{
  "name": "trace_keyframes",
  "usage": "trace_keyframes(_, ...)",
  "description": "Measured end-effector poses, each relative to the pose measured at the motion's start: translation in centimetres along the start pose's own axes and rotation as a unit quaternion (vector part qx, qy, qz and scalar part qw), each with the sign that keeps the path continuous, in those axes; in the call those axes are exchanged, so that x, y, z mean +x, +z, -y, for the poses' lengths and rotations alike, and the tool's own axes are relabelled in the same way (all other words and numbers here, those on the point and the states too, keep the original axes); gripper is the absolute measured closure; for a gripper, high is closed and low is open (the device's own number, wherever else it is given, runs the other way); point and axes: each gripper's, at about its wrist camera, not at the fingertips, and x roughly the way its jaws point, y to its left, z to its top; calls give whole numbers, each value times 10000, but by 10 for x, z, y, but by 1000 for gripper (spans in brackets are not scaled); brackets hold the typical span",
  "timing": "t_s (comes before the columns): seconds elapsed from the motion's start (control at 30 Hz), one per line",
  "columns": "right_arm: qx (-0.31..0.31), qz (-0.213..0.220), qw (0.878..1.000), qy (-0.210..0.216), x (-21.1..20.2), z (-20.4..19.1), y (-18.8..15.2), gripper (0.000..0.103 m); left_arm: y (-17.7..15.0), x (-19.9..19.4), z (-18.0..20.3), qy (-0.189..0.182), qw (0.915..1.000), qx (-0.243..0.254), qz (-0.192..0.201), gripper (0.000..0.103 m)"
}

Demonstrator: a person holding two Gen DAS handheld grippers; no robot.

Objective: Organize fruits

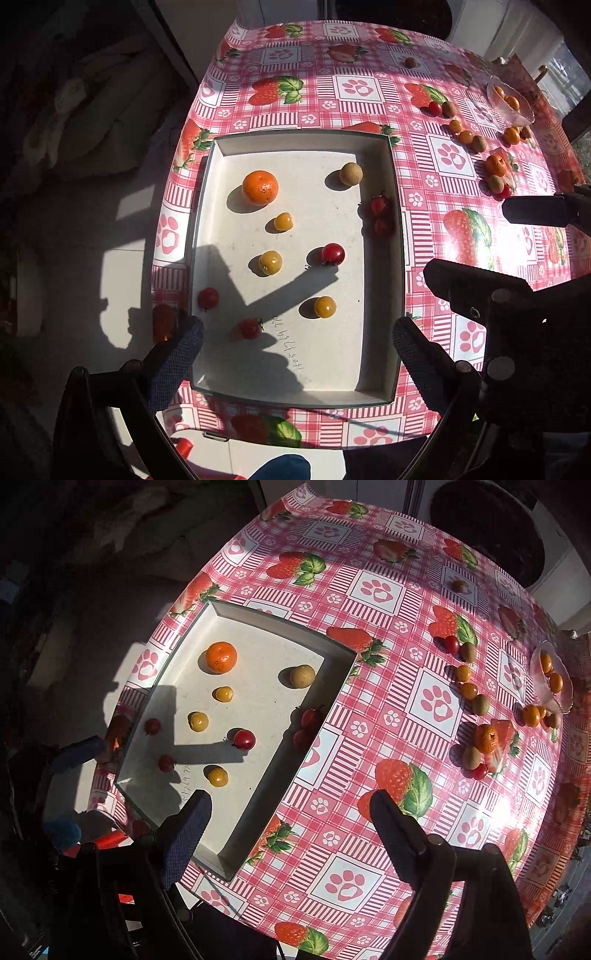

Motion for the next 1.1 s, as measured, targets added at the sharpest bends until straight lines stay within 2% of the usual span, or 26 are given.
trace_keyframes(0.4, -430, 65, 9990, -140, -6, -8, 2, 13, -10, -11, 8, 91, 9999, 112, -51, 1)
trace_keyframes(0.67, -477, 96, 9987, -161, -9, -7, 4, 13, -9, -13, 9, 37, 9999, -75, -94, 1)
trace_keyframes(1.1, -506, 40, 9987, -89, -8, -6, 2, 13, -10, -15, 17, 51, 9999, 92, -111, 1)
